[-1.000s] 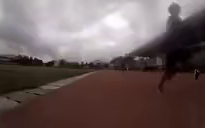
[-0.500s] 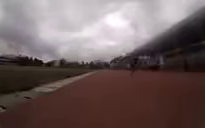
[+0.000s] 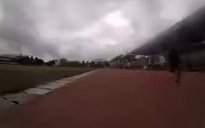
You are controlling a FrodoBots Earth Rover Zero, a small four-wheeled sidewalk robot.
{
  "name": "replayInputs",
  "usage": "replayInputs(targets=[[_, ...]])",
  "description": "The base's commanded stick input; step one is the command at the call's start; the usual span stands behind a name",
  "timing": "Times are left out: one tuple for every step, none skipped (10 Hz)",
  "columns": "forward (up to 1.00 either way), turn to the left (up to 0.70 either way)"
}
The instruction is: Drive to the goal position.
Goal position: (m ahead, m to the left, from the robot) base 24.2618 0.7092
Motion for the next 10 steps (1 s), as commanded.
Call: replayInputs(targets=[[0.70, 0.00], [0.70, 0.00], [0.70, 0.00], [0.70, 0.00], [0.70, 0.00], [0.70, 0.00], [0.70, 0.00], [0.70, 0.00], [0.70, 0.00], [0.70, 0.00]])
